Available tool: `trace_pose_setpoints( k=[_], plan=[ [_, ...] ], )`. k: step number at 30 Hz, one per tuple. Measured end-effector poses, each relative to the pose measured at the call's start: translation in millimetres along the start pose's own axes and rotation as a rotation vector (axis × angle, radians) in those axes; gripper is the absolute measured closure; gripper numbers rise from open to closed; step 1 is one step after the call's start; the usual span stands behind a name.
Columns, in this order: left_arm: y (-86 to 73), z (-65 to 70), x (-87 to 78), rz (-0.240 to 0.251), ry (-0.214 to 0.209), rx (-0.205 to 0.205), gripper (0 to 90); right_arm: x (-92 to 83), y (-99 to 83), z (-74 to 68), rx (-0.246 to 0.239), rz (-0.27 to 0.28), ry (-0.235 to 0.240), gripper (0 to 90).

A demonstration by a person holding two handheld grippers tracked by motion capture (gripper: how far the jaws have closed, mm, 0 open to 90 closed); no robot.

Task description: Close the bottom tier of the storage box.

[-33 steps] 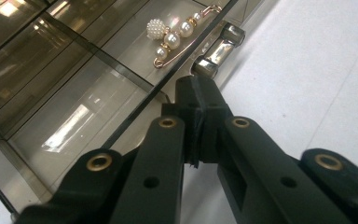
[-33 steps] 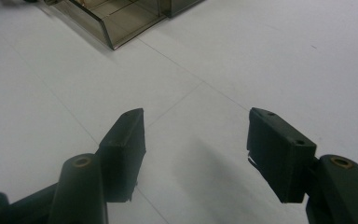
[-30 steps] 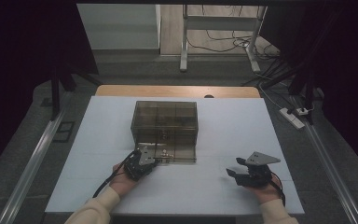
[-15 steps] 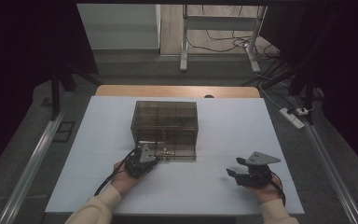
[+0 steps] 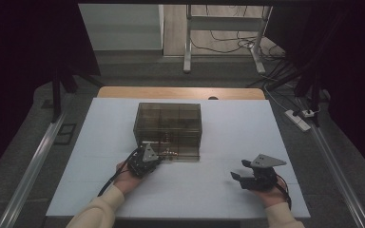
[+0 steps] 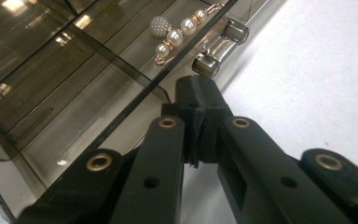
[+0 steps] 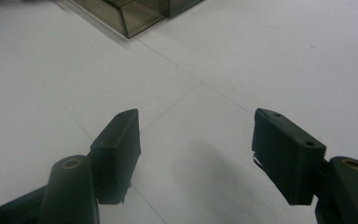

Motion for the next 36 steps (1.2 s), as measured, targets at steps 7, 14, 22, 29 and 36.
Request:
trace_pose_setpoints(
  k=[7,14,22,29,36],
  plan=[
    [3.2,-3.0,2.9,-0.003,0.007,-0.006,88.8,0.6,-0.2,-0.3,-0.001,-0.003,0.001,30.2],
    [5.5,-5.0,5.3,-0.002,0.01,-0.01,88.8,1.4,-0.6,-0.4,-0.007,-0.01,0.001,29.8],
    [7.4,-7.2,7.1,-0.004,0.015,-0.01,88.8,2.0,-0.8,-0.7,-0.013,-0.015,-0.002,29.7],
    [9.2,-9.5,8.9,-0.005,0.019,-0.016,88.7,2.4,-0.9,-0.9,-0.016,-0.018,0.001,29.5],
    [10.6,-11.3,10.5,-0.003,0.024,-0.021,88.8,3.1,-1.0,-1.6,-0.02,-0.025,0.005,29.5]
  ],
)
Point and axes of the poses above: each handheld gripper's, and its own axes: x roughly forward along the jaws, y roughly out of its top, z roughly to its right, the point moved 3 cm from there along x, roughly forward along the jaws, and after that the axes turned 6 degrees about -x, right-handed, at the moved point
